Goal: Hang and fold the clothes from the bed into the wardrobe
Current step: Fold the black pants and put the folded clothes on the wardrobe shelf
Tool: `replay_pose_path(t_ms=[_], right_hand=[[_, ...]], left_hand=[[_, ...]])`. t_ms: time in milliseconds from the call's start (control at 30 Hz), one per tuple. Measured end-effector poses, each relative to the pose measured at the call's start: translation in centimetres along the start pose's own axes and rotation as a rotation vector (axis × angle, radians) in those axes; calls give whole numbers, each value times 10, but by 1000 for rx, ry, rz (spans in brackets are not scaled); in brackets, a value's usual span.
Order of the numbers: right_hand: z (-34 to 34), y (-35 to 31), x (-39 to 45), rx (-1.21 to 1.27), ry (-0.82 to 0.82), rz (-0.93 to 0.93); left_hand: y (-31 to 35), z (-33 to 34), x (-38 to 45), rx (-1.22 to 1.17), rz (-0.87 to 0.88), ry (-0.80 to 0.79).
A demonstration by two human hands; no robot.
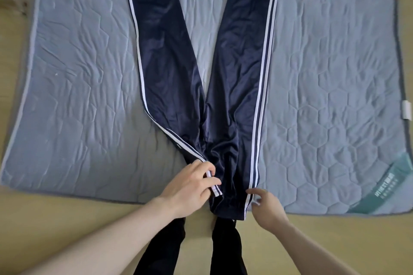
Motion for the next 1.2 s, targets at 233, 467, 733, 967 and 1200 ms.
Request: replay_pose_path(t_ms=[233, 467, 733, 967, 1200], right_hand=[[-61, 36, 23, 164, 123, 63], [-63, 45, 41, 237, 113, 77], [-53, -34, 52, 397, 61, -67], [-43, -81, 78, 265, 87, -149], [-43, -79, 64, 541, -96, -228]], left_hand=[[66, 77, 72, 190, 372, -280], [56, 142, 69, 98, 276, -636], [-87, 11, 106, -61, -506, 158], [-166, -23, 164, -121, -946, 150], [-157, -6, 202, -244, -1015, 298]])
Point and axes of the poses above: each hand's wrist, its own x-axis towards the middle knuckle, its own z-axis out of the palm, y = z × x, the point moved 8 cm from there along x, towards the middle knuckle, and after that the axes turned 9 degrees about z, right-handed, at the moved point
